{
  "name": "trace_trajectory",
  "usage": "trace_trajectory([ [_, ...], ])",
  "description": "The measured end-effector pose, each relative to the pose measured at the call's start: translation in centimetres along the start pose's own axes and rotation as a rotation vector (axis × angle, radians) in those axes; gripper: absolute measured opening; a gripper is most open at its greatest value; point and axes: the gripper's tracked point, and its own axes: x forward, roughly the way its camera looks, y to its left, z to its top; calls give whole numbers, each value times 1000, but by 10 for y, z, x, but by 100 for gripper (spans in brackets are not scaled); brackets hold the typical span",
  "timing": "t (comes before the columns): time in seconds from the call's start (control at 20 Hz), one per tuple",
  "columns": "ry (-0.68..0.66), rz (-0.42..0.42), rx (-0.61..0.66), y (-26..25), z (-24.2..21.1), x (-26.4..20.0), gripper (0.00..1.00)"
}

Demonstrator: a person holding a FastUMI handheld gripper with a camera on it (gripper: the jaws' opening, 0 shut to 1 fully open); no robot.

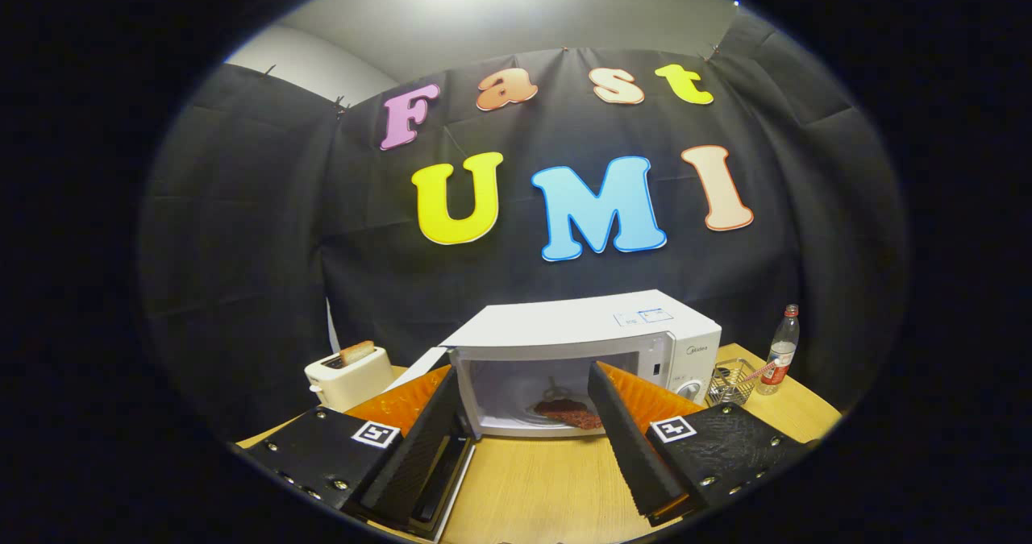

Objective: Open the microwave, put the food inside, and close the microwave door.

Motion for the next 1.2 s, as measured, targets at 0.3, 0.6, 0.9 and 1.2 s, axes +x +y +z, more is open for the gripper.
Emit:
trace_trajectory([
  [0.3,2,155,-15,74,5,-46,97],
  [0.6,39,328,-29,154,-14,-77,90],
  [0.9,149,456,-37,212,-63,-92,30],
  [1.2,298,491,-13,225,-120,-76,4],
])
